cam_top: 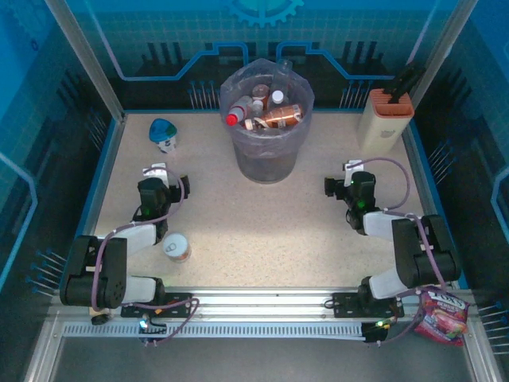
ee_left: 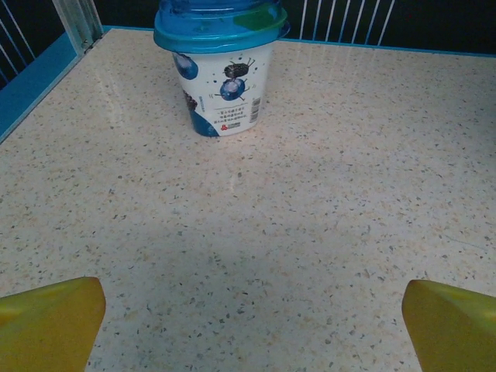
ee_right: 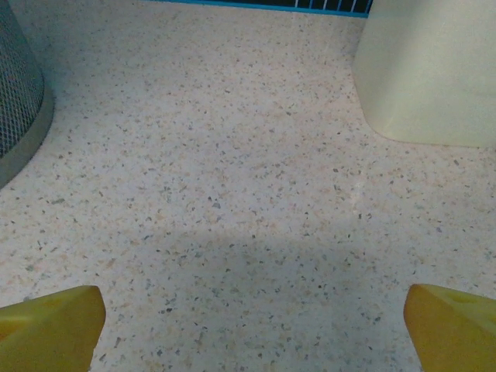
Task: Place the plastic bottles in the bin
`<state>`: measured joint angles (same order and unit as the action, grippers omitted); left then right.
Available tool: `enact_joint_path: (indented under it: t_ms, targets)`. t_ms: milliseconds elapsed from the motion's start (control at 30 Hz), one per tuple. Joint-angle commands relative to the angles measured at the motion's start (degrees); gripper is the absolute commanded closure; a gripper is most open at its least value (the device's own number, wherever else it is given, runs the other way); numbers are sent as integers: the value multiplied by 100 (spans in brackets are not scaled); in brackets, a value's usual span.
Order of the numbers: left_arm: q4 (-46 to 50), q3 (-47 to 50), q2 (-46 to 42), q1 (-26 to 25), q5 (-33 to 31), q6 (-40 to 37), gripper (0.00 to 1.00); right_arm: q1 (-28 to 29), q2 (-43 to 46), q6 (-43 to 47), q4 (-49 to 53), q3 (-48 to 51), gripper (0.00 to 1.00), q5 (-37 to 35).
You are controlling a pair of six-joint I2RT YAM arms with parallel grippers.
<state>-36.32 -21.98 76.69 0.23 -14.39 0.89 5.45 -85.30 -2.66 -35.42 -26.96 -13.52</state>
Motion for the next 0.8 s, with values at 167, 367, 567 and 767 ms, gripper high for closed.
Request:
enact_joint_path:
  t_ms: [167, 367, 567, 767]
  targets:
    - [-132, -51, 5, 65, 264, -152, 1, -42, -382, 248, -1997, 560, 0, 196]
    - [-587, 77, 69, 134, 716, 398, 1, -63, -303, 137, -1851, 543, 0, 45]
    - [-744, -266, 896, -101, 586, 41, 1, -76, -297, 125, -1828, 546, 0, 70]
    - [-1695, 26, 1219, -150, 375, -11, 1, -71, -301, 121, -1840, 555, 0, -4]
